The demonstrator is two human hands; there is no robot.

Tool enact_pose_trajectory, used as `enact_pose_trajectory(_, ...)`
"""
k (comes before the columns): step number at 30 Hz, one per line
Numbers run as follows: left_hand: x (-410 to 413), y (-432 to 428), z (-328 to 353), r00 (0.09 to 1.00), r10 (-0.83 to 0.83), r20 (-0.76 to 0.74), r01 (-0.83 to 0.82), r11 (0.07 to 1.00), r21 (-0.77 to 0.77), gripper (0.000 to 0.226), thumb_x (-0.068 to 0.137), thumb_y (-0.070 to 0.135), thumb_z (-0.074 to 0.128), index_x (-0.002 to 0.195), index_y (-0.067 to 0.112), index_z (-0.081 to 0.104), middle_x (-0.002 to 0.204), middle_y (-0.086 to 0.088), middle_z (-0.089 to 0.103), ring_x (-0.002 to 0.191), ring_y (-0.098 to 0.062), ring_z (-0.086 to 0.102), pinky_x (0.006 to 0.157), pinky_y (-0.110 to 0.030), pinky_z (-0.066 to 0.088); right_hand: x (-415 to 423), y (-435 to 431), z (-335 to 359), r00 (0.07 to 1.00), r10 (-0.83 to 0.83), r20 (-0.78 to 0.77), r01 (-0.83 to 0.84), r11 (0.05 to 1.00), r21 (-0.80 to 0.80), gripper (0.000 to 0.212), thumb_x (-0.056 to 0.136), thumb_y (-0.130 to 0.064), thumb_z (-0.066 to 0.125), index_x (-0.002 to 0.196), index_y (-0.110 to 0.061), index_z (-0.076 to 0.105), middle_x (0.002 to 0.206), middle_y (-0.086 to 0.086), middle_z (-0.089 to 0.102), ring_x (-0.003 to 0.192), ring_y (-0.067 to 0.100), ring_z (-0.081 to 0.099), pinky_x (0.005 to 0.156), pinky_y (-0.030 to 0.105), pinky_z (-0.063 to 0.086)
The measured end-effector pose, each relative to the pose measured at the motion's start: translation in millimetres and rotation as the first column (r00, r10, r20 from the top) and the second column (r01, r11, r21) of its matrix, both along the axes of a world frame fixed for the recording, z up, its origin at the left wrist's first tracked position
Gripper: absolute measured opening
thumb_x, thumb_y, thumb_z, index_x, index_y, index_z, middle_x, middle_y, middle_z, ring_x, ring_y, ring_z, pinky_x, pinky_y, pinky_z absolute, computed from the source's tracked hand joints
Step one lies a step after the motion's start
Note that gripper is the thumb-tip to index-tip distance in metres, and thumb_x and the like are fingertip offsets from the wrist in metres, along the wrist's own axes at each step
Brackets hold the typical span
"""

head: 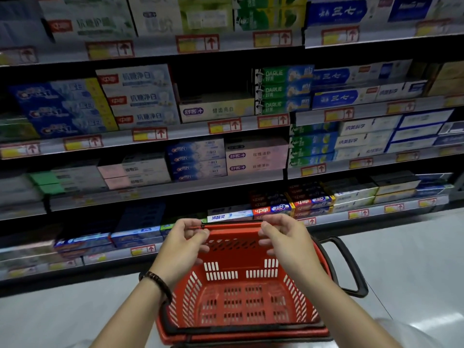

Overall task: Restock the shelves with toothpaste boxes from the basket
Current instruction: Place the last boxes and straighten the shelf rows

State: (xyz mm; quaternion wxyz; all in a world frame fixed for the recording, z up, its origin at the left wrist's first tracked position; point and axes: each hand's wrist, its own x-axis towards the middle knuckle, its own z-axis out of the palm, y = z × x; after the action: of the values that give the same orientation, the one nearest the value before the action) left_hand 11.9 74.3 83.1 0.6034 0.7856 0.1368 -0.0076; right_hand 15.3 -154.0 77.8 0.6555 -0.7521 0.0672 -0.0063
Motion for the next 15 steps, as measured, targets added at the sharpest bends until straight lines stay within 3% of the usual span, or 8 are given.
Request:
enact_pose_trajectory(4, 36.2, 3.7, -5.1, 1.000, -0.016, -0.025, 0.015, 1.000, -0.023, 0.017, 0.103, 0.020, 0.063, 0.119, 0.023, 0.058, 0.110, -0.008, 0.069, 0.092, -0.025, 0.075, 0.069, -0.040, 0.059, 26.0, 3.3, -3.2, 0.999, -0.032, -0.022, 0.033, 0.999, 0.013, 0.007, 0.104, -0.028, 0.067, 0.109, -0.028, 0.071, 0.092, 0.000, 0.079, 0.079, 0.012, 0.078, 0.092, 0.052, 0.061)
enact_pose_trajectory(9, 82.2, -1.1, -16.8, 0.998, -0.053, -0.045, 0.052, 0.999, -0.005, 0.017, 0.103, 0.019, 0.062, 0.120, 0.022, 0.059, 0.111, -0.005, 0.069, 0.090, -0.025, 0.076, 0.068, -0.038, 0.058, 67.0, 3.0, -12.4, 0.999, -0.041, -0.035, 0.041, 0.999, -0.020, 0.007, 0.103, -0.030, 0.068, 0.109, -0.031, 0.070, 0.094, -0.001, 0.079, 0.081, 0.012, 0.077, 0.089, 0.051, 0.062)
enact_pose_trajectory(15, 141.8, -11.0, -20.5, 0.985, -0.141, -0.096, 0.145, 0.989, 0.040, 0.017, 0.103, 0.018, 0.063, 0.119, 0.023, 0.059, 0.113, -0.007, 0.067, 0.083, -0.023, 0.077, 0.064, -0.036, 0.059, 109.5, 5.2, -11.1, 0.997, -0.040, -0.073, 0.040, 0.999, -0.010, 0.009, 0.103, -0.028, 0.067, 0.111, -0.033, 0.069, 0.096, 0.006, 0.078, 0.090, 0.030, 0.075, 0.084, 0.054, 0.059)
